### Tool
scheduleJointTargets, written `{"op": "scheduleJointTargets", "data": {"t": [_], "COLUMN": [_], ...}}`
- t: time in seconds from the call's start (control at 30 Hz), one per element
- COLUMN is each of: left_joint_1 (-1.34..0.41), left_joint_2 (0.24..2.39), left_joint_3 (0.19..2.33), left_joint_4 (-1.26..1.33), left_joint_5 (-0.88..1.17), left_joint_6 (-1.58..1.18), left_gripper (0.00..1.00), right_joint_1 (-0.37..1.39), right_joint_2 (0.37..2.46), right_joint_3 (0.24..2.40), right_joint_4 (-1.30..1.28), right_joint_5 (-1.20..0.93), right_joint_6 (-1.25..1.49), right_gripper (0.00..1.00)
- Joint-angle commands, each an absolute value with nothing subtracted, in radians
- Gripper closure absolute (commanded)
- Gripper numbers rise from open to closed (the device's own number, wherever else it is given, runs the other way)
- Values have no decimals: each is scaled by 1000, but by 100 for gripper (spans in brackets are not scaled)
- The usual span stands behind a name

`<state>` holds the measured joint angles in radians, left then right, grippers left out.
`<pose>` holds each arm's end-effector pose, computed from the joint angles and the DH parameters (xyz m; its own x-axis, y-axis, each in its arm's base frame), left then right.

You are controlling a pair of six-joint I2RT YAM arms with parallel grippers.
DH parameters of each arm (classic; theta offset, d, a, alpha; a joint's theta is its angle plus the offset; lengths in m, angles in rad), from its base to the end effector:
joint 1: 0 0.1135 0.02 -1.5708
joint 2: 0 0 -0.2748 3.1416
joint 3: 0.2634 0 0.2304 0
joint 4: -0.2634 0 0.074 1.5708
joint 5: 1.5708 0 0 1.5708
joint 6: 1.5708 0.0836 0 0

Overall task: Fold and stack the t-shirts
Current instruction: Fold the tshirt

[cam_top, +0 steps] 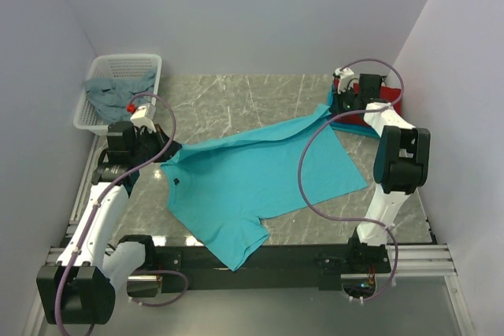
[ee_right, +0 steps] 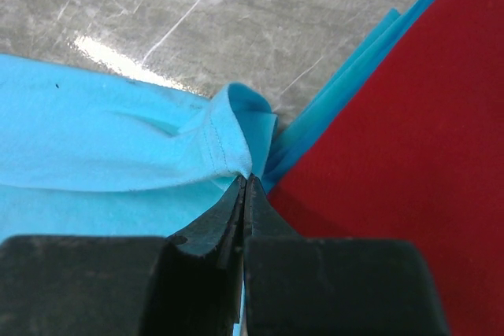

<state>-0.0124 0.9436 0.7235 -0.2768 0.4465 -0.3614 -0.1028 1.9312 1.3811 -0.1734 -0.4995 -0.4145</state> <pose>0.2198 -0.0388 0.2748 -0.5840 -0.3117 -0.7495 0.1970 0.8413 -0.5034 0.4501 -0.0062 0.2079 -0.4952 -0.3043 -0.8137 -0.5096 0.8603 -0.0116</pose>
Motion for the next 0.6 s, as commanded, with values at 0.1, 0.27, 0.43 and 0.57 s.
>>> {"op": "scheduleJointTargets", "data": {"t": [0.1,0.27,0.43,0.57], "left_joint_1": [-11,-9,-11,-11], "left_joint_2": [920,916,916,914], "left_joint_3": [715,710,706,704], "left_joint_4": [-276,-284,-284,-282], "left_joint_5": [448,448,454,460], "left_joint_6": [-362,-356,-353,-348], "left_gripper": [100,100,100,100], "right_joint_1": [-114,-115,-121,-146], "right_joint_2": [1856,1826,1763,1692], "right_joint_3": [1376,1324,1249,1157], "right_joint_4": [-149,-152,-169,-164], "right_joint_5": [-509,-502,-486,-472], "right_joint_6": [-437,-462,-521,-543], "right_gripper": [99,95,71,62]}}
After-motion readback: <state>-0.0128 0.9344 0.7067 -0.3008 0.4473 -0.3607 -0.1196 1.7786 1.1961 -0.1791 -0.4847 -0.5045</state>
